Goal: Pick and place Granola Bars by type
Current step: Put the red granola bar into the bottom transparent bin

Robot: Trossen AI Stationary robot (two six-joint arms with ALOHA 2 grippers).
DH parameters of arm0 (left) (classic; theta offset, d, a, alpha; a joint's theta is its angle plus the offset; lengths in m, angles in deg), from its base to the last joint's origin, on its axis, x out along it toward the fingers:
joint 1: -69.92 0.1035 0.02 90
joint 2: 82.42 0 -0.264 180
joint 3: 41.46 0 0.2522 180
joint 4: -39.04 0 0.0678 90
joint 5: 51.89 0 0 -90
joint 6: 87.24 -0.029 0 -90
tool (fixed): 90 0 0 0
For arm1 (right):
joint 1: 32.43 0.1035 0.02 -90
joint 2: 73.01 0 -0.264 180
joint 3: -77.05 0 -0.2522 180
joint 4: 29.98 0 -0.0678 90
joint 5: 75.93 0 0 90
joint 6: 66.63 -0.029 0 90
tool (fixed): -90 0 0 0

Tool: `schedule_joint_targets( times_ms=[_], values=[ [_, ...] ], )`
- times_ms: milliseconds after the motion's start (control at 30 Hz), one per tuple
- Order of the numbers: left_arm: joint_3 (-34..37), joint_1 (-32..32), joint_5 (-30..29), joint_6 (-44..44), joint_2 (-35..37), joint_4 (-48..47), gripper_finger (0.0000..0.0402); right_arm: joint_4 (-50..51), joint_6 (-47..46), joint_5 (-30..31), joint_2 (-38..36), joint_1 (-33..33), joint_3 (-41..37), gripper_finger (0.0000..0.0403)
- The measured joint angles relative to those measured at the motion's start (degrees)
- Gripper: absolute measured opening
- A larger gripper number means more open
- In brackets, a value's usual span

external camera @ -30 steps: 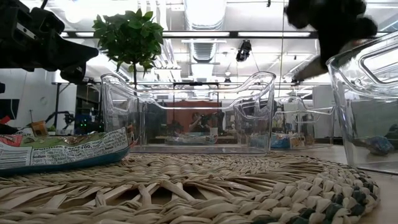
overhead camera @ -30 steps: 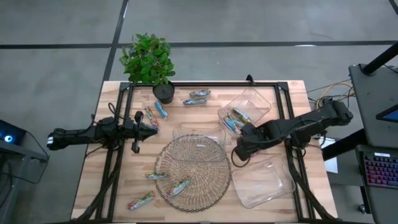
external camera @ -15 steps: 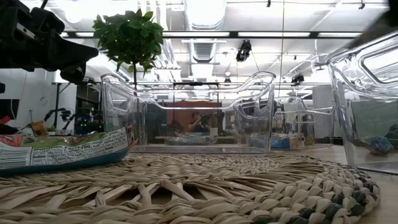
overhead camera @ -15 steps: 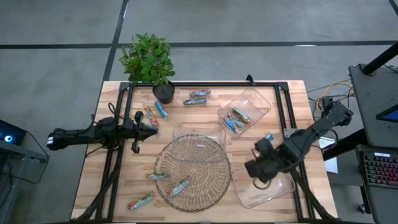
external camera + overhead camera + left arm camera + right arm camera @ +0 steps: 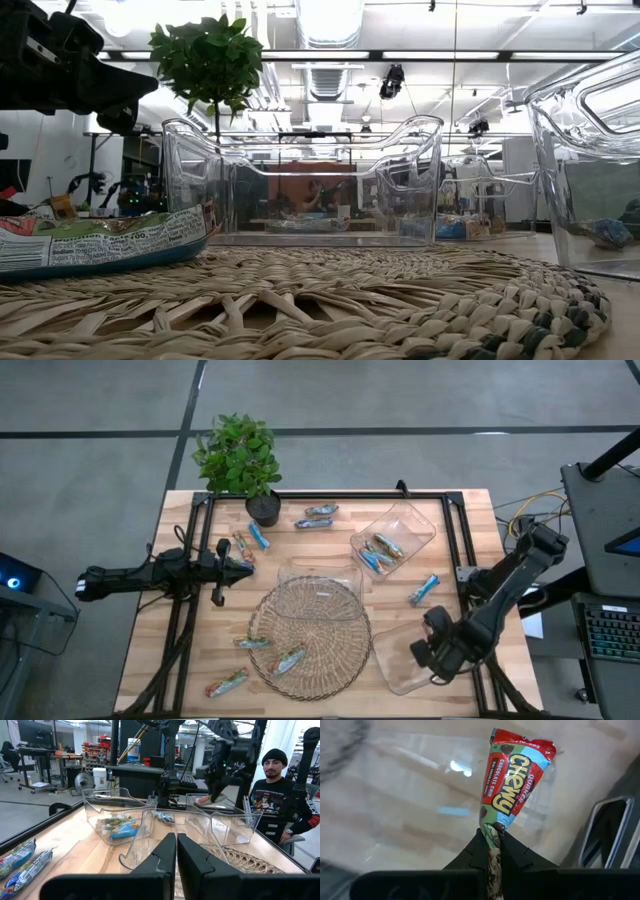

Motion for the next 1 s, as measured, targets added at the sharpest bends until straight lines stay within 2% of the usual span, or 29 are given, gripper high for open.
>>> schedule_joint_targets(
  times_ms=[267, 767, 1000],
  values=[
    [0.0, 0.01, 0.01, 0.0, 0.0, 0.02, 0.0, -4.13, 1.96, -3.87, -0.07, 1.58, -6.68, 0.0011],
    [0.0, 0.0, 0.0, 0.01, 0.0, 0.0, 0.0, -13.25, 4.21, -4.28, -0.04, 2.0, -15.55, 0.0011],
    [0.0, 0.0, 0.0, 0.02, 0.0, 0.0, 0.0, -14.44, 5.64, -4.55, -0.11, 1.99, -16.41, 0.0013]
  ],
)
